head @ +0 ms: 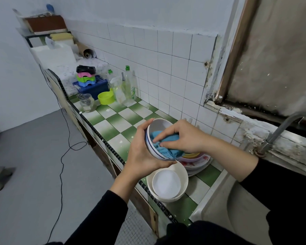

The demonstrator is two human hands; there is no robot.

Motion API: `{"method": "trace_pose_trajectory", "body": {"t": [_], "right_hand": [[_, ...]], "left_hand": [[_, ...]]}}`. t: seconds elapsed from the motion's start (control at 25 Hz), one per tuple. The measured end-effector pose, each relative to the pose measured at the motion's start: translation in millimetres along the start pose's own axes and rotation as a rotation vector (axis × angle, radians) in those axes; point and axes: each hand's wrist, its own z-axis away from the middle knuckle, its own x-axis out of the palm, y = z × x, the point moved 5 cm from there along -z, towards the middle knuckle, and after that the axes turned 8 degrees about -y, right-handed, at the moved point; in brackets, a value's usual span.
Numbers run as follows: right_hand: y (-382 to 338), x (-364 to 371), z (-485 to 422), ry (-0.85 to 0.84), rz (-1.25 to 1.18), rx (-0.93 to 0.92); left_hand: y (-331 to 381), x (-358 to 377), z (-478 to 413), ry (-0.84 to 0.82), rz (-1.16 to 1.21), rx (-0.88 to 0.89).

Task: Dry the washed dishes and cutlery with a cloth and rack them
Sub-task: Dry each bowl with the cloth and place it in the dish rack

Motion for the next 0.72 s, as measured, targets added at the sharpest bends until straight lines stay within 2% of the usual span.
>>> {"method": "trace_pose_trajectory", "body": {"t": [0.08, 0.16, 0.2, 0.24, 0.32, 0.4, 0.48, 0.52, 0.6, 0.68, 0.72], "right_hand": [[13, 0, 0, 0.301, -0.246, 0.107], [17, 1, 3, 0.563, -0.270, 0.183], [16, 1, 3, 0.621, -0.272, 0.170], [15, 2, 2, 0.609, -0.285, 0.120], [5, 4, -1, 0.376, -0.278, -0.026], [-3, -2, 3, 0.086, -0.066, -0.129], [-1, -15, 5, -0.055, 0.230, -0.132], [3, -23, 4, -0.019, 0.344, -0.108], [7, -32, 1, 0.217, 0.410, -0.074], [6, -25, -1, 0.441, 0.270, -0.093], [5, -18, -2, 0.462, 0.166, -0.133]], "left_hand": [[-1, 9, 1, -0.013, 0.073, 0.000], [0, 14, 0, 0.015, 0.079, 0.011], [-2, 14, -2, 0.032, 0.087, 0.007], [-1, 13, -4, 0.040, 0.102, 0.005], [-3, 6, -6, 0.068, 0.092, 0.001], [-3, -2, -7, 0.073, 0.070, 0.022], [-1, -7, -6, 0.078, 0.053, 0.035], [-1, -8, -6, 0.098, 0.066, 0.025], [2, -6, -7, 0.124, 0.095, 0.004], [3, 1, -10, 0.105, 0.103, 0.007], [1, 3, -10, 0.097, 0.117, 0.002]]}}
